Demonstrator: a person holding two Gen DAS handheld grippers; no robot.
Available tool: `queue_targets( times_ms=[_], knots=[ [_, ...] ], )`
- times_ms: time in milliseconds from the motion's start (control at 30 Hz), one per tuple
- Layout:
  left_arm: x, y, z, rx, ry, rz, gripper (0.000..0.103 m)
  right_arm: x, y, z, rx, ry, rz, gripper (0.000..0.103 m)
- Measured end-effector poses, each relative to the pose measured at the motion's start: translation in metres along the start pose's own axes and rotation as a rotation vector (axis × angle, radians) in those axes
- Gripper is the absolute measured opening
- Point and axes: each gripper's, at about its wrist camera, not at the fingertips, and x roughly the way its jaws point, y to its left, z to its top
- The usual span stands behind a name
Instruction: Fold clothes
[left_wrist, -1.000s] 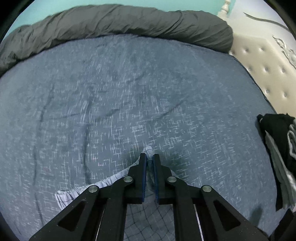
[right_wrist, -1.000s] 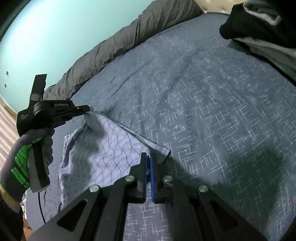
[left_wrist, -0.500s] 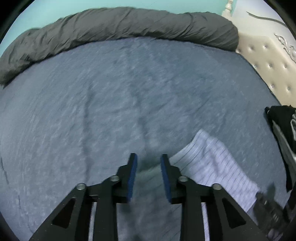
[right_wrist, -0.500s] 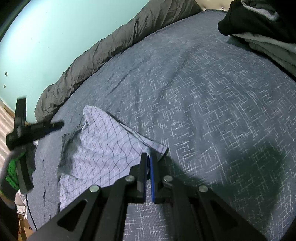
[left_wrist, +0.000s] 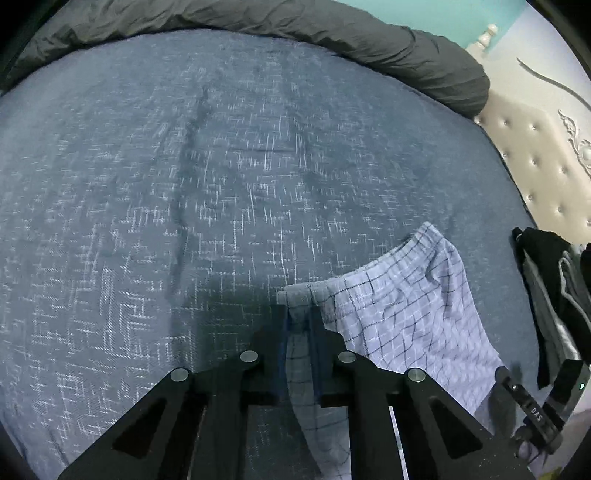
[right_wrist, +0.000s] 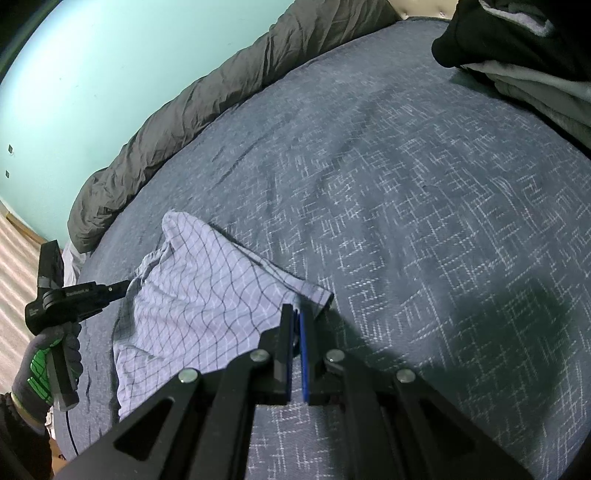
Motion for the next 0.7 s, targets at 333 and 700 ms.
queue_targets(
  times_ms=[333, 700],
  knots=[
    [-0.011, 0.007, -0.001, -0.018, -0.033, 0.085, 0.007, 0.0, 0.002, 0.0, 0.001, 0.006, -0.043, 0.003],
    [-0.08, -0.036, -0.118, 0.112, -0.023, 0.034, 0.015, -0.022, 0.008, -0.002, 0.008, -0.029, -0.081, 0.013]
  ],
)
